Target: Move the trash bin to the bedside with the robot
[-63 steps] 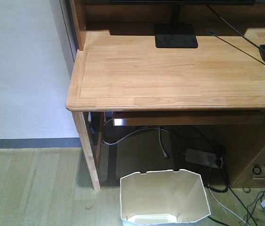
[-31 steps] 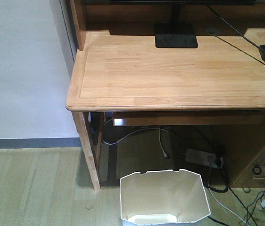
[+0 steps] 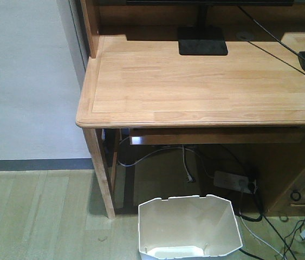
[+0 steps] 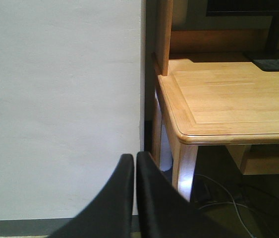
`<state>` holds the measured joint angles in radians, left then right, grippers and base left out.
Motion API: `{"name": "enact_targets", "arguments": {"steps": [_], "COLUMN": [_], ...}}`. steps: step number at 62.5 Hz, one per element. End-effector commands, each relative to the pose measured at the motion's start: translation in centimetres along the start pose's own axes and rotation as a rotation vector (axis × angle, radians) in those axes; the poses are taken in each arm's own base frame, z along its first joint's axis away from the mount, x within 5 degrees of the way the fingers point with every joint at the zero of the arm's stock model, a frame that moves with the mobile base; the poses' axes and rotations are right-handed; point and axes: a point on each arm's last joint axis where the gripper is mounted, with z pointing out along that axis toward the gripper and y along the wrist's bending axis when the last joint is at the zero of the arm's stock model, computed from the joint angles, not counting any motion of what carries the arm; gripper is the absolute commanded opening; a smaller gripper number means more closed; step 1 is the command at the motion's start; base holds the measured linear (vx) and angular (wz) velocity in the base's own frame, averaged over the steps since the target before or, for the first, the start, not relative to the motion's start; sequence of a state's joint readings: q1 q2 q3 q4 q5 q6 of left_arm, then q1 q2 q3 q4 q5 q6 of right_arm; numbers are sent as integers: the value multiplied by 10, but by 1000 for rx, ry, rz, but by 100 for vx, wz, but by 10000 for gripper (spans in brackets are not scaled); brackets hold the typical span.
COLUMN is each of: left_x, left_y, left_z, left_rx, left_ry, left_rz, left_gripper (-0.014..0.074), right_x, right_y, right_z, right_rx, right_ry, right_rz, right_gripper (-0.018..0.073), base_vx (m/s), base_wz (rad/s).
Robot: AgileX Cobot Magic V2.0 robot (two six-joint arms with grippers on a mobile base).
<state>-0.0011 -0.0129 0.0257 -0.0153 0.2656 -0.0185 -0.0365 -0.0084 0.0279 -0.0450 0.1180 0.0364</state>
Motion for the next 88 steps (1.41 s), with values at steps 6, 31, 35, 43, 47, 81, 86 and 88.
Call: {"name": "enact_targets", "arguments": {"steps": [6, 31, 35, 43, 47, 81, 86, 88], "left_x": [-1, -1, -1, -1, -1, -1, -1, -1], "left_y": [0, 0, 0, 0, 0, 0, 0, 0], "left_z": [1, 1, 1, 1, 1, 1, 1, 1], "left_rx": [4, 4, 4, 4, 4, 4, 4, 4], "left_ry": [-65, -65, -65, -65, -65, -65, -65, -65], "left_rz": [-8, -8, -8, -8, -8, -8, -8, -8], "left_gripper": [-7, -7, -7, -7, -7, -7, -7, -7], "right_x": [-6, -43, -49, -59, -63, -54, -51, -51], "right_y": [0, 0, 0, 0, 0, 0, 0, 0], "right_z": [-1, -7, -5, 4, 11, 69, 70, 70], "right_rx": [-1, 4, 5, 4, 2, -11, -11, -11], "right_ry": [-93, -249, -218, -110, -59, 285, 314, 315], "right_rz": [-15, -79, -83, -83, -83, -53, -53, -53], "right_gripper": [-9, -9, -9, -9, -9, -9, -8, -6], "base_vx": [0, 0, 0, 0, 0, 0, 0, 0], "base_wz": [0, 0, 0, 0, 0, 0, 0, 0]}}
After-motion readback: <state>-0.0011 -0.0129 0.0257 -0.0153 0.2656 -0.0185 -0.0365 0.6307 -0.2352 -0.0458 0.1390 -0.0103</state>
